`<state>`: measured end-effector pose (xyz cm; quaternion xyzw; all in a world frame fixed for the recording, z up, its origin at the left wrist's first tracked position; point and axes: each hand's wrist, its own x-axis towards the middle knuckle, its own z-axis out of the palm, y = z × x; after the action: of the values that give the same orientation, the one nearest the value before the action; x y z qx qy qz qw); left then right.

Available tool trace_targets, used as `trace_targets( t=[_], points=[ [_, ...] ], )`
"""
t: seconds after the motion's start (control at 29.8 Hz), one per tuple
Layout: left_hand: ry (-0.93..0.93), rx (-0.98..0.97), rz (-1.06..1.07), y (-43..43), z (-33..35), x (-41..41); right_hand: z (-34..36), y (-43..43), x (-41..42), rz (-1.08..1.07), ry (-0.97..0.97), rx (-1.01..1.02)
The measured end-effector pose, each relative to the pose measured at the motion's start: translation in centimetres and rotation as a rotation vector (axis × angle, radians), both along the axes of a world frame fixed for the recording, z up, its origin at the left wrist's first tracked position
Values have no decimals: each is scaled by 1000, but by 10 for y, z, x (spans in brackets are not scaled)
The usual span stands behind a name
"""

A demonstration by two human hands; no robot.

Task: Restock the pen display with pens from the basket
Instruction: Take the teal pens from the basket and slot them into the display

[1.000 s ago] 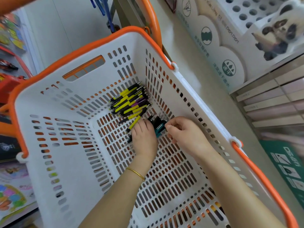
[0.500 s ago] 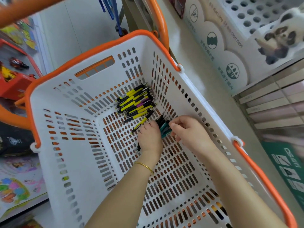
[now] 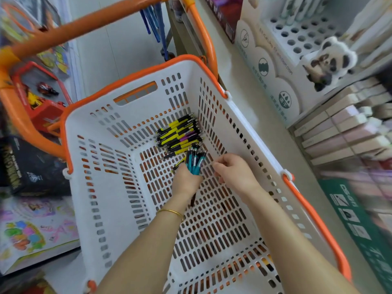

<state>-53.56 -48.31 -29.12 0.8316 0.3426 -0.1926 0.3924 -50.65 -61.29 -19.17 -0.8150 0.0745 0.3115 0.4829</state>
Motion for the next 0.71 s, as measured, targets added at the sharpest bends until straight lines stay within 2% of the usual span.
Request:
trace_targets(
  t=[0.13, 0.24, 0.37, 0.54, 0.64, 0.71],
  points=[
    [-54, 0, 93, 15, 12, 12, -3, 2, -3, 36, 5, -16],
    [-43, -117, 190, 25, 15, 28, -4, 2, -4, 44, 6, -18],
    [-24, -532, 455, 32, 21, 33, -5, 2, -2, 59, 10, -27],
    [-106, -937, 603, 23, 50, 23, 0, 4, -3, 42, 20, -38],
    [-238, -1027, 639, 10, 83, 17, 15, 8, -8, -111, 238, 62],
    [-360, -1024, 633, 1, 109, 15, 30, 8, -15, -311, 456, 263]
  ],
)
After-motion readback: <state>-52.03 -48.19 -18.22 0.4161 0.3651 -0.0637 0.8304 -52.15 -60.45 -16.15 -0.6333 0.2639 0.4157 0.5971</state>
